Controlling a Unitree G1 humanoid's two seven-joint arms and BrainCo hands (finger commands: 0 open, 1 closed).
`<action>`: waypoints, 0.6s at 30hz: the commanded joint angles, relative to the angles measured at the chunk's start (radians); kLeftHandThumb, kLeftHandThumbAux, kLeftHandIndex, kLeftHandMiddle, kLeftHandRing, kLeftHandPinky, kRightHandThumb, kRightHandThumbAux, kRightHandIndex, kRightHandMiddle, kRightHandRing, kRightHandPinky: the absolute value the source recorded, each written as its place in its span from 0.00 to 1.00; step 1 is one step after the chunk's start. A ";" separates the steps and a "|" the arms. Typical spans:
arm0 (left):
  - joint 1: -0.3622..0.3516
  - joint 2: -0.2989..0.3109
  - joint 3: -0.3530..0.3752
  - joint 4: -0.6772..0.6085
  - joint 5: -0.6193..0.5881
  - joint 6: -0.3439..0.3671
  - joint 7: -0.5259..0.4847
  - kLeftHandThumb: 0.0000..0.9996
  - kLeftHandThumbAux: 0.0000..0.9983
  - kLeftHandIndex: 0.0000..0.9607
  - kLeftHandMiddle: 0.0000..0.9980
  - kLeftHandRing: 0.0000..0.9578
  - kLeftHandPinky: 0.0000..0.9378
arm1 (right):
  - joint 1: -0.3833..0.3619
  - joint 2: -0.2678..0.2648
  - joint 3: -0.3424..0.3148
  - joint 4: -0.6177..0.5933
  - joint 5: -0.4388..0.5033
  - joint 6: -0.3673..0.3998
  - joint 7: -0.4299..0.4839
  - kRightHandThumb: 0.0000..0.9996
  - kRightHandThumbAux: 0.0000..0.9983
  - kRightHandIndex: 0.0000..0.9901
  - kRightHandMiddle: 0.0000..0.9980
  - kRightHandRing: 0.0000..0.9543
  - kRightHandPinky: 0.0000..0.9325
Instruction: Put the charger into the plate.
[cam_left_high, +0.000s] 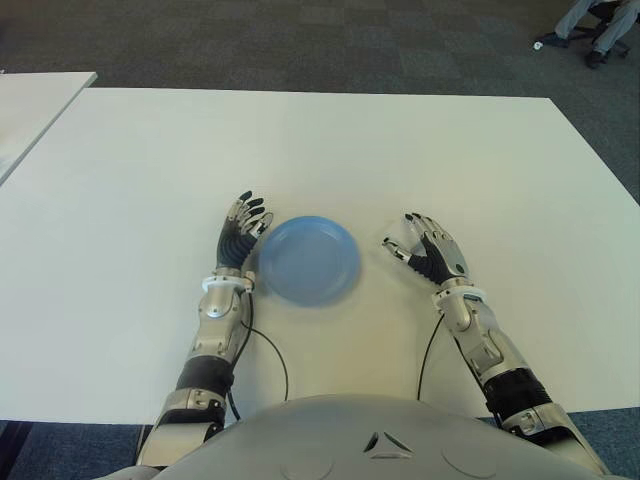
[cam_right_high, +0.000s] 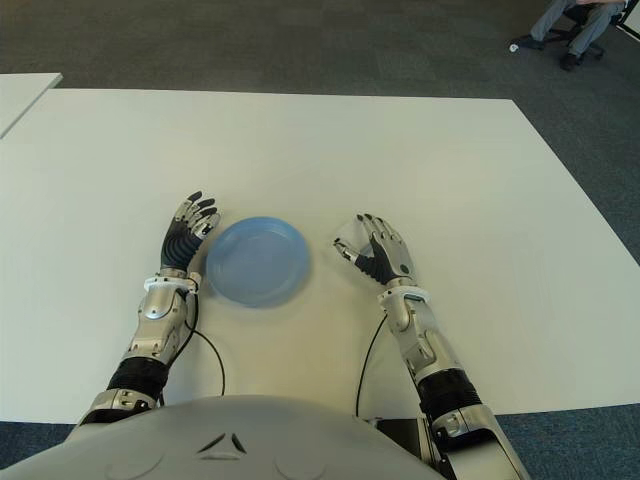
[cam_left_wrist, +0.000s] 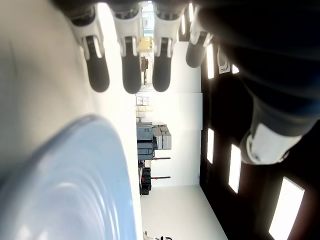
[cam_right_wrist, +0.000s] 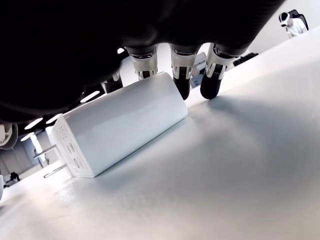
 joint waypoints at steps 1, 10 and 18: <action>0.049 0.007 0.004 0.012 -0.001 0.046 -0.007 0.00 0.56 0.13 0.20 0.22 0.23 | 0.011 -0.005 0.016 0.025 -0.033 0.021 -0.020 0.33 0.22 0.00 0.00 0.00 0.00; 0.065 0.015 0.001 -0.014 -0.002 0.057 -0.018 0.00 0.55 0.12 0.18 0.20 0.21 | 0.009 0.009 0.029 0.065 -0.115 0.043 -0.179 0.32 0.26 0.00 0.00 0.00 0.00; 0.075 0.016 0.003 -0.037 -0.015 0.071 -0.033 0.00 0.55 0.11 0.18 0.20 0.23 | 0.000 0.016 0.046 0.103 -0.156 0.059 -0.278 0.31 0.30 0.00 0.00 0.00 0.03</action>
